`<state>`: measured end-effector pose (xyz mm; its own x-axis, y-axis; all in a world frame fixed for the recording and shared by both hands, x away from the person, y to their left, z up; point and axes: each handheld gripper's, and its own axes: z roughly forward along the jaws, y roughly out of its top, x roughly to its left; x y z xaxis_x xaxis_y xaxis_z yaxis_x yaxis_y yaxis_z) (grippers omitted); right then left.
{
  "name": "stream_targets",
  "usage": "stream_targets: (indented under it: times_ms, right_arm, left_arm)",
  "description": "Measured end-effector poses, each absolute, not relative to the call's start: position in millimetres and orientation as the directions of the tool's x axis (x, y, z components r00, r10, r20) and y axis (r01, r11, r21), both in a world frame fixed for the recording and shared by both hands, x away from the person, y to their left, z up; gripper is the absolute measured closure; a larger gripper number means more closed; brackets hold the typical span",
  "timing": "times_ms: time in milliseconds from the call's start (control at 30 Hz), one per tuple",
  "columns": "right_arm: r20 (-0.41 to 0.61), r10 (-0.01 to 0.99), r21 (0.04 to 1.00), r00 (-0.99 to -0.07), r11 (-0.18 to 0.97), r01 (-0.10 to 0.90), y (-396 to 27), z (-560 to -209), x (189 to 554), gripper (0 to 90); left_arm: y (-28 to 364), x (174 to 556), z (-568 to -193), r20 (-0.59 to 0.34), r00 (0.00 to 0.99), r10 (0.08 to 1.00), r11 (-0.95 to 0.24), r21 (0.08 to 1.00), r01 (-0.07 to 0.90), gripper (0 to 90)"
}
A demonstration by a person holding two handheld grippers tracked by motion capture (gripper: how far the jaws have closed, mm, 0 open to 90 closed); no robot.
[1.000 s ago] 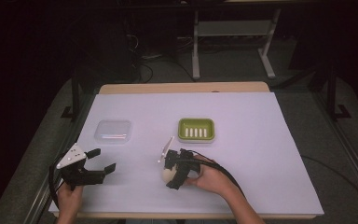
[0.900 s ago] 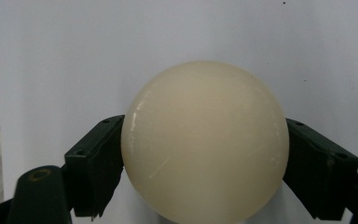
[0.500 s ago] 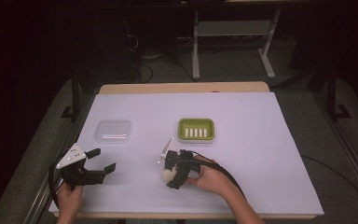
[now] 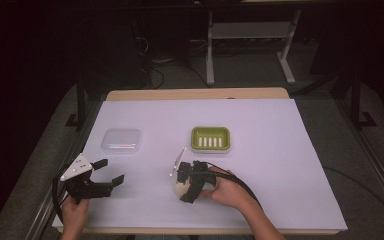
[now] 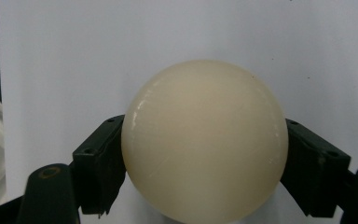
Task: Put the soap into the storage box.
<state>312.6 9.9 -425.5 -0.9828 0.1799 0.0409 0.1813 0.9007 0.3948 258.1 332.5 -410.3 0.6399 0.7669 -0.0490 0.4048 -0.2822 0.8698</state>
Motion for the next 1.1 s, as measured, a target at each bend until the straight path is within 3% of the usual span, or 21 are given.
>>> stream_targets:
  times_ms: [1100]
  right_arm:
    - [0.031, 0.22, 0.463, -0.975, 0.861, 0.209, -21.7, -376.3, 341.7, 22.4]
  left_arm:
    - [331.4, 258.2, -410.5, -0.042, 0.646, 0.763, -0.286, 0.873, 0.395, 13.1]
